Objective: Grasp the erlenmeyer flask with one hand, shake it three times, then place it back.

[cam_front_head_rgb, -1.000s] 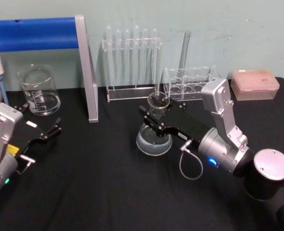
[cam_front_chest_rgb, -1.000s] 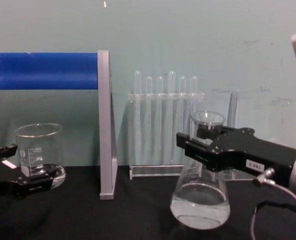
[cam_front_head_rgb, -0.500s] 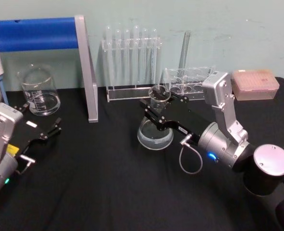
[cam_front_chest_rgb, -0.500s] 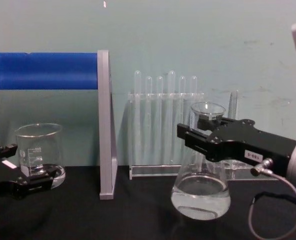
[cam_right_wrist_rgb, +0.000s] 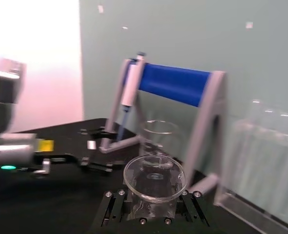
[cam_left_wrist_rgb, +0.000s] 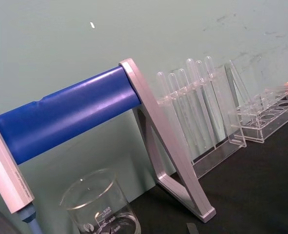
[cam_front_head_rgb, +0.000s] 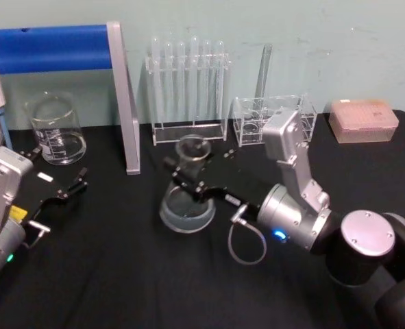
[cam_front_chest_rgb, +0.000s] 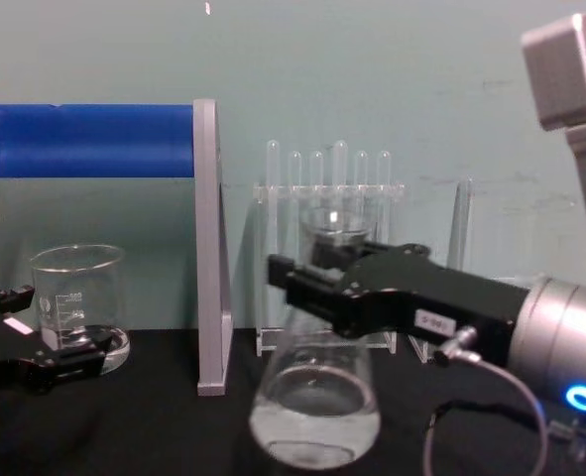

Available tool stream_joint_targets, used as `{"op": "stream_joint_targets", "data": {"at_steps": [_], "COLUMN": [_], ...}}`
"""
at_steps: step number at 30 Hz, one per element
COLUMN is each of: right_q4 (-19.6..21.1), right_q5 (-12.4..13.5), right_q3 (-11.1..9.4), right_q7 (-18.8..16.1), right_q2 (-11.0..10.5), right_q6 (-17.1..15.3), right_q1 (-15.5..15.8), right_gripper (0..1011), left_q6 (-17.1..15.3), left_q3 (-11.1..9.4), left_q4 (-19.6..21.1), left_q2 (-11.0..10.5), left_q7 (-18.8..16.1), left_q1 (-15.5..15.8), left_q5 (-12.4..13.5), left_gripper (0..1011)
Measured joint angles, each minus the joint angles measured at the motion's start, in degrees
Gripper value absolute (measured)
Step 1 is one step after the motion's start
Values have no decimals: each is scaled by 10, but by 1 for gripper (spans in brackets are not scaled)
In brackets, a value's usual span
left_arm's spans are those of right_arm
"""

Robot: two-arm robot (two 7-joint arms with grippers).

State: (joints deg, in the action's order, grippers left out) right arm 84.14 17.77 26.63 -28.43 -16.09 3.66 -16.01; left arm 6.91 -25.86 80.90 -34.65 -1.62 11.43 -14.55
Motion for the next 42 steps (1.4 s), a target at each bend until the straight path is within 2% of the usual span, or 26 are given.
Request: {"op": "stream_joint_targets", "data": {"at_steps": [13,17,21,28,35,37,42], "right_q4": [24,25,21,-1,-25,-33,-41], "right_q5": [31,37,39,36,23,16,10], "right_q3": [49,57,58,39,6,-9,-34], "right_q7": [-40,-44,-39,-8,32,48,66], "right_q2": [-4,-7,-8,-9,-11,-13,-16], "right_q6": [-9,-9,-7,-1,3,4,2], "right_q1": [5,3,-2,-15,-26,-28,-29], "right_gripper": [451,450,451,451,451,451,451], "left_q6": [0,0,0,0,0,0,0], "left_q3": [0,0,0,0,0,0,0], "left_q4": [0,0,0,0,0,0,0], "left_q2": [0,0,0,0,0,0,0], "left_q7": [0,0,0,0,0,0,0], "left_q1": [0,0,0,0,0,0,0], "left_q5": [0,0,0,0,0,0,0], "left_gripper": [1001,1001,1001,1001,1001,1001,1001]}}
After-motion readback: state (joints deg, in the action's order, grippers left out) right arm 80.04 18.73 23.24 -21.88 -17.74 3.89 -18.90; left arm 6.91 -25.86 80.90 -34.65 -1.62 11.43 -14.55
